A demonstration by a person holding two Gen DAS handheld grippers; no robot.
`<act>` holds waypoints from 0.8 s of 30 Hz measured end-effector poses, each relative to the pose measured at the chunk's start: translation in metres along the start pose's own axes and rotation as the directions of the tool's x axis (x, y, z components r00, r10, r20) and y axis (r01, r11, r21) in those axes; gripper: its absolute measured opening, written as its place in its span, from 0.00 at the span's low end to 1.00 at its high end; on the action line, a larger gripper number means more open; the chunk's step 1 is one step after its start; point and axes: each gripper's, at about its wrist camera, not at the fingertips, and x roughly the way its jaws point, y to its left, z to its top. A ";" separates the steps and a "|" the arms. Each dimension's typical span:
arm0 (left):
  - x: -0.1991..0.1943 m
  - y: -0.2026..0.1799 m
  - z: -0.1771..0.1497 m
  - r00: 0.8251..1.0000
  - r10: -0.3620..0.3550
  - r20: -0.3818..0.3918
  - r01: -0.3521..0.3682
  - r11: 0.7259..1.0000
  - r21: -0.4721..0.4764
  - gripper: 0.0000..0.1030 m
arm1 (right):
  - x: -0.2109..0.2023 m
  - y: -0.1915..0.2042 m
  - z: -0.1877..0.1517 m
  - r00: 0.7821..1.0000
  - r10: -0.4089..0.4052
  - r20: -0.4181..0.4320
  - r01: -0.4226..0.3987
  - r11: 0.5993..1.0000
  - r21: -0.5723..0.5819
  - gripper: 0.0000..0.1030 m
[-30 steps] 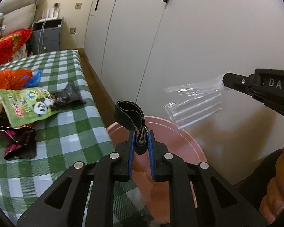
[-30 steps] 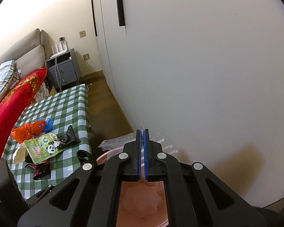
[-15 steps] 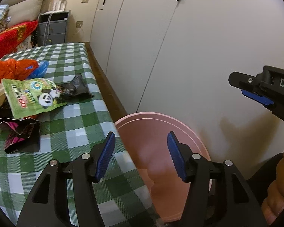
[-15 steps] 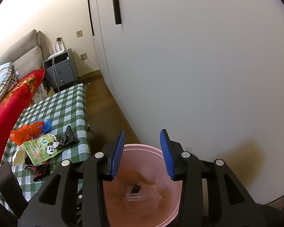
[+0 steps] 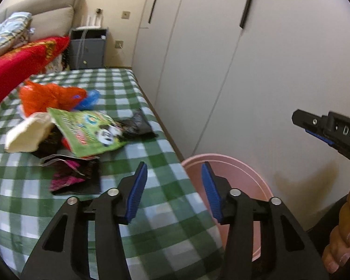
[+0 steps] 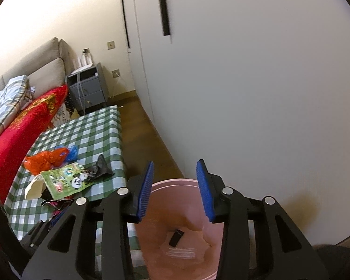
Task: Collect trash
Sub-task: 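Move the left tool to the pink-and-black packet and close on it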
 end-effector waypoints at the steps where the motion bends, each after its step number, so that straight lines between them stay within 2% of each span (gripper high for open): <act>1: -0.004 0.005 0.001 1.000 0.015 0.014 -0.015 1.000 -0.001 0.42 | 0.000 0.004 -0.001 1.000 0.012 0.003 -0.012 1.000 -0.007 0.30; 3: -0.010 0.012 0.003 0.998 0.045 0.035 -0.045 0.999 -0.004 0.33 | 0.001 0.013 -0.003 0.999 0.037 0.004 -0.037 0.999 -0.016 0.26; 6: -0.018 0.026 0.005 0.993 0.097 0.063 -0.096 0.995 -0.022 0.28 | 0.005 0.024 -0.006 0.998 0.066 -0.001 -0.066 0.997 -0.028 0.22; 10: -0.027 0.054 0.004 0.981 0.180 0.079 -0.173 0.981 -0.086 0.27 | 0.013 0.039 -0.010 0.994 0.105 -0.015 -0.105 0.994 -0.037 0.22; 15: -0.023 0.083 0.002 0.968 0.245 0.055 -0.234 0.960 -0.150 0.27 | 0.026 0.054 -0.016 0.990 0.137 -0.041 -0.138 0.990 -0.038 0.22; 24: -0.010 0.104 -0.006 0.968 0.250 0.003 -0.244 0.950 -0.195 0.27 | 0.049 0.071 -0.024 0.979 0.182 -0.095 -0.185 0.982 -0.028 0.22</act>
